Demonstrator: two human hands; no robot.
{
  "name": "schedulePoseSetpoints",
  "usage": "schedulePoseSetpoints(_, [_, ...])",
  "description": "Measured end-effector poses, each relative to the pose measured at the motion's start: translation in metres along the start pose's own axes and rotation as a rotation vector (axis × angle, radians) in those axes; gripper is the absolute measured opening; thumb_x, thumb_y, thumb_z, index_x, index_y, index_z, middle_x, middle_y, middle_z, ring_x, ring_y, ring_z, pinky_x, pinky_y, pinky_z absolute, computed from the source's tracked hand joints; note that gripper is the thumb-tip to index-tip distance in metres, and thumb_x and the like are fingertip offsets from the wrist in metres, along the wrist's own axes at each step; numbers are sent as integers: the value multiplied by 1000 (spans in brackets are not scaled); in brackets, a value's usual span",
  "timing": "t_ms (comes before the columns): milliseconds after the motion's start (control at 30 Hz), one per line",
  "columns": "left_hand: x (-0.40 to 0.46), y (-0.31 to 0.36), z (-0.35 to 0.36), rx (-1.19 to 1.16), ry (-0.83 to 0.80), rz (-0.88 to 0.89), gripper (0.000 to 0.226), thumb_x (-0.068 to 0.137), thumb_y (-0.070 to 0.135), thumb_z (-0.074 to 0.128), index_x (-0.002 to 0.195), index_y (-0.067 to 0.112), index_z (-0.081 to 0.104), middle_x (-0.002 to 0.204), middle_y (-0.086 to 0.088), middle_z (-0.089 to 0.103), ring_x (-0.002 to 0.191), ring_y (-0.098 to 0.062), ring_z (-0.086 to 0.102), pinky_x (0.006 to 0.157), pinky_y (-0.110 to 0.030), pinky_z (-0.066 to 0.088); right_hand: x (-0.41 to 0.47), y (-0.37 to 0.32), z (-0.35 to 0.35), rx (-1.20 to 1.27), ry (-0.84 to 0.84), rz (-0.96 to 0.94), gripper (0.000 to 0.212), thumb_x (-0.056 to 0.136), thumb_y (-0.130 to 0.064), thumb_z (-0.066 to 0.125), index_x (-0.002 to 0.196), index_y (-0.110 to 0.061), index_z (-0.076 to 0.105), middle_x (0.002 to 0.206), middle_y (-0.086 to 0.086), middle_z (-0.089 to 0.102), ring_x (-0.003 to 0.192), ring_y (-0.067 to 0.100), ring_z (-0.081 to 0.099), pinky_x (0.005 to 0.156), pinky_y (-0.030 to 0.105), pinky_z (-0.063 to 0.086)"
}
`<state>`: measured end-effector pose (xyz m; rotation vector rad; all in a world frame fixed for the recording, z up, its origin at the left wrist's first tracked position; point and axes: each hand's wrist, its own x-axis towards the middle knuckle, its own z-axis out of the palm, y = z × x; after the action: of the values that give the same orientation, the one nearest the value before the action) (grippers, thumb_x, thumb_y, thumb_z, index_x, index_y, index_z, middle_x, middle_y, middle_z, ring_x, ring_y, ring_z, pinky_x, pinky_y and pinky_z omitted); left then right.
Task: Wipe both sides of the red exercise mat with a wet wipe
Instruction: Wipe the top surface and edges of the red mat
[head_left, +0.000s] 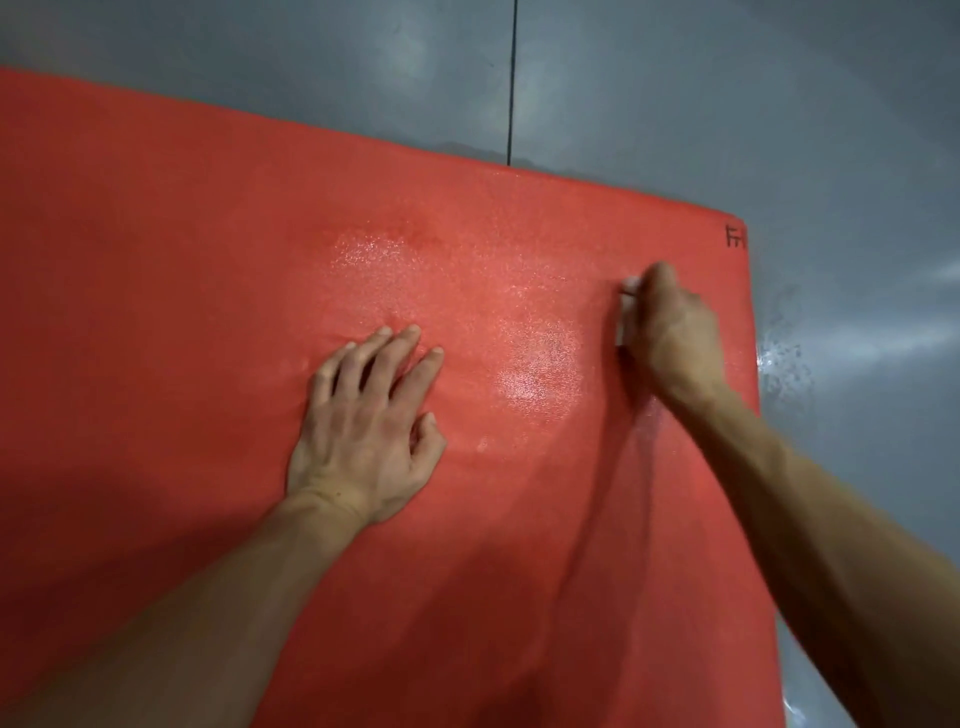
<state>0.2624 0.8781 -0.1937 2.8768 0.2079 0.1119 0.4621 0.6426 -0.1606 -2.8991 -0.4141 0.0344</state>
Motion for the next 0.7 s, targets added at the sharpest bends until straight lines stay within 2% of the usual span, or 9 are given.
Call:
schedulePoseSetpoints(67, [0,0,1,-1,-4,0,62,83,36,56,143,21,57,155,-7,47,144,-30,39,118,-49,25,-4,10,-6,25,62,132,20,102,-22,50,107,-3,53,100,25,70,87,48,64,64,41,36])
schedulePoseSetpoints(167, [-1,0,0,3,-5,1,61,83,35,56,143,21,57,155,-7,47,144,-30,39,118,-49,24,-8,-45,19,128,19,152,20,105,-29,46,105,-11,52,95,22,70,85,44,64,62,34,26])
schedulePoseSetpoints(200, [-1,0,0,5,1,3,61,83,35,56,143,21,58,155,-7,47,144,-30,39,118,-49,24,-8,-75,29,172,-21,99,18,105,-30,46,104,-13,51,94,19,70,84,42,64,62,33,25])
schedulePoseSetpoints(300, [-1,0,0,14,9,0,58,83,35,57,139,20,60,153,-7,48,143,-29,40,118,-48,25,-14,-148,46,203,-159,-269,19,104,-30,48,103,-11,51,89,16,68,81,40,63,61,34,28])
schedulePoseSetpoints(367, [-1,-1,1,9,3,1,59,83,35,57,140,20,60,154,-6,48,144,-29,40,118,-49,25,-13,-140,43,180,-183,-354,19,104,-31,48,102,-12,49,90,16,67,81,40,63,62,34,30])
schedulePoseSetpoints(433, [-1,-1,1,1,8,-2,61,84,35,57,143,21,58,155,-6,47,144,-29,40,118,-50,26,-11,-89,32,120,-159,-258,19,103,-33,49,101,-14,48,90,19,68,80,41,63,60,36,33])
schedulePoseSetpoints(567, [-1,-1,2,1,4,-5,60,86,37,52,144,21,56,155,-6,47,144,-30,39,117,-51,27,-21,32,-6,-3,-15,107,23,101,-30,53,101,-7,55,89,27,68,81,47,63,65,46,46])
schedulePoseSetpoints(633, [-2,-1,2,14,-8,-8,60,88,39,48,145,22,55,155,-6,46,144,-29,39,117,-52,29,-26,58,-10,-27,19,235,25,101,-32,51,102,-7,56,94,27,69,88,47,64,71,47,47])
schedulePoseSetpoints(700, [-2,0,2,8,-3,-19,60,88,40,47,145,22,55,155,-5,46,144,-28,38,118,-51,29,-22,54,-4,-39,33,277,27,103,-32,47,103,-7,55,97,28,67,88,48,62,70,47,45])
